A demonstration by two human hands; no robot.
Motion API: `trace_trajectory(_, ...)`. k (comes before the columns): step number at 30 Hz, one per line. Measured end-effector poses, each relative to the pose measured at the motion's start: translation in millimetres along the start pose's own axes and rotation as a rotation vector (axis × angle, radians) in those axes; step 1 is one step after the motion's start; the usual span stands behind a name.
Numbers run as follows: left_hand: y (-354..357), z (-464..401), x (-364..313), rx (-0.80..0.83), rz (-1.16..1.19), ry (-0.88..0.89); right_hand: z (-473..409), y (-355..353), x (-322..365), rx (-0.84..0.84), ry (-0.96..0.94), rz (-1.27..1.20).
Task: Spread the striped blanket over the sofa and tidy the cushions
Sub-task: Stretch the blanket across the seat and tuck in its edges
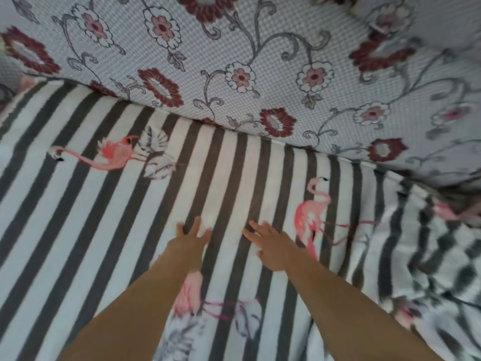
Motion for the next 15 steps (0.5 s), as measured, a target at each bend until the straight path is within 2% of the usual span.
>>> trace_trajectory(3, 30.2, 33.6, -48.7, 0.038, -0.029, 0.056, 51.4, 26.3, -9.6, 0.007, -0.066, 0.026)
trace_trajectory(6, 67.4, 66.3, -100.7, 0.063, 0.089, 0.022, 106.1, 56.6, -30.6, -0.024, -0.076, 0.013)
trace_trajectory(13, 146.4, 125.5, -244.2, -0.103, 0.256, 0.157, 203.4, 129.5, -94.7, -0.058, 0.026, -0.096)
trace_trajectory(15, 166.4, 133.1, -285.9, -0.091, 0.273, 0.221, 219.2, 152.3, -114.6, -0.078, 0.082, -0.144)
Point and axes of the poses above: each hand's wrist, its own z-axis away from the middle knuckle, its own y-axis out of the palm, x = y × z, the point moved 9 cm from there along -z, towards the middle knuckle, and after that the axes turned 1 degree about x, right-handed, at the moved point
